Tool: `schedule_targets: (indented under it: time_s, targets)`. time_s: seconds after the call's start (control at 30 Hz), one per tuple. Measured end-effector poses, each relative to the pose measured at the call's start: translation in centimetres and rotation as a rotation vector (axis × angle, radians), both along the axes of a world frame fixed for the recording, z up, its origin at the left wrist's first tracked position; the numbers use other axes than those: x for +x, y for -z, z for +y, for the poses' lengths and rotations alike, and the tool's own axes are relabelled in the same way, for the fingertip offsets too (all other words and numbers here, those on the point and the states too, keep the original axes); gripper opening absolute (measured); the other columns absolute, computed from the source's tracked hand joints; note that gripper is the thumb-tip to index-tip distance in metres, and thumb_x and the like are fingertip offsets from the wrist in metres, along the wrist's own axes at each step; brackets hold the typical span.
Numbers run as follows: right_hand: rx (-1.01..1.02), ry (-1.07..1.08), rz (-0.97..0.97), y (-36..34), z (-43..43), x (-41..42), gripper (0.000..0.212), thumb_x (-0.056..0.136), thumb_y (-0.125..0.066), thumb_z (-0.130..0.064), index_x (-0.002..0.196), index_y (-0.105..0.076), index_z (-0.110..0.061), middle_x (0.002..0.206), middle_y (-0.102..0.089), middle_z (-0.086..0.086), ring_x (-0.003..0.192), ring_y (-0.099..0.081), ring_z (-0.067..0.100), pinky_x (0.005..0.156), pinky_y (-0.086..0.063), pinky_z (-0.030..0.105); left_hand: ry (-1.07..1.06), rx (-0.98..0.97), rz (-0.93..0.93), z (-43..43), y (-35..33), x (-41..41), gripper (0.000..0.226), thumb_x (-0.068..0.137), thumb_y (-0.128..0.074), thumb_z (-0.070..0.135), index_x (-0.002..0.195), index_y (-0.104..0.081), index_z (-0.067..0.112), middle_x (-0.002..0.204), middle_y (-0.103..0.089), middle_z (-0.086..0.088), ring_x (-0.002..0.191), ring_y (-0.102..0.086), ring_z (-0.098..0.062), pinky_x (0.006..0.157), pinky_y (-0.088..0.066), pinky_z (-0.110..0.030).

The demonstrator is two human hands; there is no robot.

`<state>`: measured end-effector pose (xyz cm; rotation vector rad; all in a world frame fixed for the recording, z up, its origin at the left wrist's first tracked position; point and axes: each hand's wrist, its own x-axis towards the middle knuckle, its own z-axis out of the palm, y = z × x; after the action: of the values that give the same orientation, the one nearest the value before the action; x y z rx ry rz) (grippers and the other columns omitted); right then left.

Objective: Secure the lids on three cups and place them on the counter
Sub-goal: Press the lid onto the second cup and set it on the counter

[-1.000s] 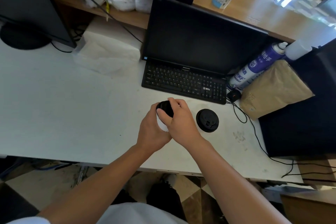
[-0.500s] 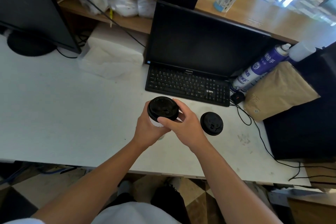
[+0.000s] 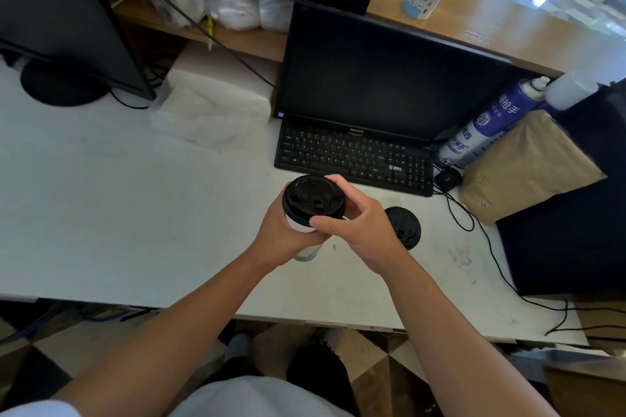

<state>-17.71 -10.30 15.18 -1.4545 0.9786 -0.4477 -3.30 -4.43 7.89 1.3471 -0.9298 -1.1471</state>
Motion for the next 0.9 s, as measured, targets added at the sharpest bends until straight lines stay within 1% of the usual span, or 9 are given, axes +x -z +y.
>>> schedule_targets:
  time_s: [0.13, 0.3, 0.43, 0.53, 0.57, 0.63, 0.73, 0.8, 0.9]
  targets:
    - [0.034, -0.008, 0.006, 1.0, -0.6, -0.7, 0.064, 0.077, -0.087, -0.009, 0.134, -0.059, -0.017, 0.123, -0.069, 0.008, 0.12, -0.062, 0.025, 0.103, -0.052, 0.043, 0.087, -0.004, -0.019, -0.3, 0.7, 0.4, 0.072, 0.063, -0.086, 0.015, 0.128, -0.057, 0.02, 0.116, -0.07, 0.003, 0.11, -0.067, -0.017, 0.091, -0.057, -0.035]
    - [0.208, 0.106, -0.093, 3.0, -0.1, -0.8, 0.082, 0.079, -0.08, 0.002, 0.149, -0.045, -0.02, 0.13, -0.068, -0.003, 0.125, -0.061, 0.014, 0.104, -0.05, 0.034, 0.024, 0.016, 0.001, -0.8, 1.2, -1.0, 0.078, 0.063, -0.091, 0.021, 0.13, -0.053, 0.024, 0.12, -0.067, 0.006, 0.113, -0.064, -0.011, 0.094, -0.056, -0.033]
    - [0.22, 0.136, -0.065, 5.3, 1.1, -0.4, 0.069, 0.075, -0.083, 0.005, 0.136, -0.056, -0.014, 0.127, -0.07, 0.005, 0.121, -0.064, 0.023, 0.097, -0.055, 0.033, -0.034, 0.031, -0.041, -0.8, 2.2, -1.9, 0.082, 0.058, -0.093, 0.038, 0.127, -0.051, 0.023, 0.118, -0.065, 0.006, 0.109, -0.064, -0.011, 0.095, -0.056, -0.035]
    - [0.192, 0.214, -0.028, 6.2, 1.5, -0.5, 0.067, 0.074, -0.086, 0.001, 0.133, -0.059, -0.015, 0.124, -0.071, 0.002, 0.117, -0.066, 0.016, 0.096, -0.055, 0.031, 0.054, 0.057, -0.11, 0.2, 2.8, -1.6, 0.094, 0.051, -0.094, 0.038, 0.131, -0.044, 0.031, 0.125, -0.059, 0.011, 0.114, -0.059, -0.006, 0.095, -0.053, -0.025]
    - [0.184, 0.228, -0.023, 6.4, 1.5, -0.6, 0.066, 0.074, -0.085, 0.001, 0.132, -0.06, -0.015, 0.122, -0.072, 0.002, 0.114, -0.067, 0.014, 0.095, -0.056, 0.03, 0.098, 0.066, -0.16, 0.6, 3.2, -1.0, 0.098, 0.051, -0.095, 0.04, 0.134, -0.042, 0.034, 0.13, -0.056, 0.012, 0.117, -0.056, -0.005, 0.096, -0.052, -0.025]
    - [0.182, 0.252, -0.021, 6.5, 1.4, -0.7, 0.063, 0.074, -0.084, 0.002, 0.13, -0.06, -0.015, 0.12, -0.072, 0.002, 0.112, -0.067, 0.013, 0.092, -0.056, 0.028, 0.185, 0.105, -0.349, 1.5, 4.9, 0.9, 0.107, 0.051, -0.094, 0.047, 0.14, -0.036, 0.039, 0.14, -0.046, 0.009, 0.126, -0.046, -0.011, 0.103, -0.045, -0.032]
    - [0.179, 0.254, 0.002, 6.7, 1.3, -0.8, 0.063, 0.074, -0.085, 0.0, 0.13, -0.061, -0.017, 0.122, -0.071, 0.0, 0.113, -0.067, 0.015, 0.092, -0.056, 0.03, 0.238, 0.24, -0.791, 2.3, 8.5, 4.7, 0.119, 0.058, -0.087, 0.06, 0.154, -0.023, 0.032, 0.157, -0.027, -0.005, 0.144, -0.024, -0.029, 0.118, -0.023, -0.047]
    - [0.176, 0.258, 0.022, 6.9, 1.2, -0.8, 0.064, 0.073, -0.087, -0.002, 0.129, -0.061, -0.019, 0.122, -0.072, -0.002, 0.114, -0.066, 0.015, 0.095, -0.056, 0.033, 0.219, 0.393, -1.033, 3.1, 10.7, 6.9, 0.119, 0.068, -0.072, 0.073, 0.158, -0.009, 0.028, 0.166, -0.005, -0.012, 0.152, -0.005, -0.036, 0.121, -0.007, -0.052]
    - [0.179, 0.275, 0.038, 7.3, 1.2, -0.7, 0.063, 0.073, -0.087, -0.002, 0.129, -0.062, -0.019, 0.121, -0.072, -0.003, 0.111, -0.067, 0.011, 0.092, -0.055, 0.03, 0.181, 0.571, -1.168, 4.8, 13.4, 9.2, 0.112, 0.076, -0.043, 0.086, 0.158, 0.007, 0.028, 0.166, 0.017, -0.012, 0.151, 0.017, -0.041, 0.12, 0.006, -0.06]
